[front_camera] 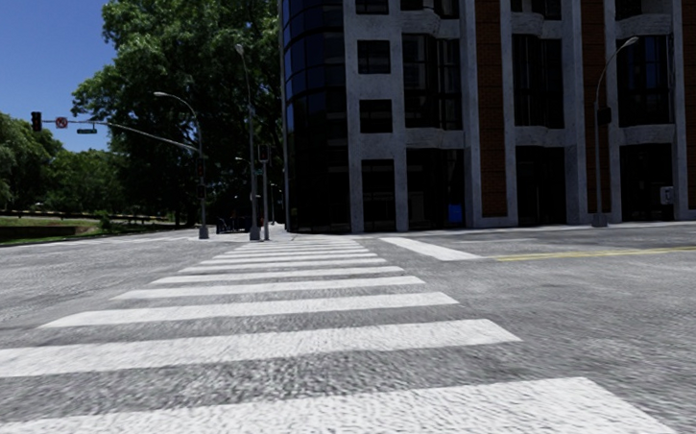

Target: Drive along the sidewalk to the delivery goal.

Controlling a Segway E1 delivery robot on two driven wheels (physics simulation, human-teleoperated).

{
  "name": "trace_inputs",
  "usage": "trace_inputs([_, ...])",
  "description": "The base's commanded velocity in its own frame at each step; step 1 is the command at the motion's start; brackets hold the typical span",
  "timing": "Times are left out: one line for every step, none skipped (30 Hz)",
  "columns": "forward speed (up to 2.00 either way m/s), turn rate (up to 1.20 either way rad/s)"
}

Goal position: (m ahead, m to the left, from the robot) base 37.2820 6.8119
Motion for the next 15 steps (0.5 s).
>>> trace_inputs([2.00, 0.00])
trace_inputs([2.00, 0.00])
trace_inputs([2.00, 0.00])
trace_inputs([2.00, 0.00])
trace_inputs([2.00, 0.00])
trace_inputs([2.00, 0.00])
trace_inputs([2.00, 0.00])
trace_inputs([2.00, 0.00])
trace_inputs([2.00, 0.00])
trace_inputs([2.00, 0.00])
trace_inputs([2.00, 0.00])
trace_inputs([2.00, 0.00])
trace_inputs([2.00, 0.00])
trace_inputs([2.00, 0.00])
trace_inputs([2.00, 0.00])
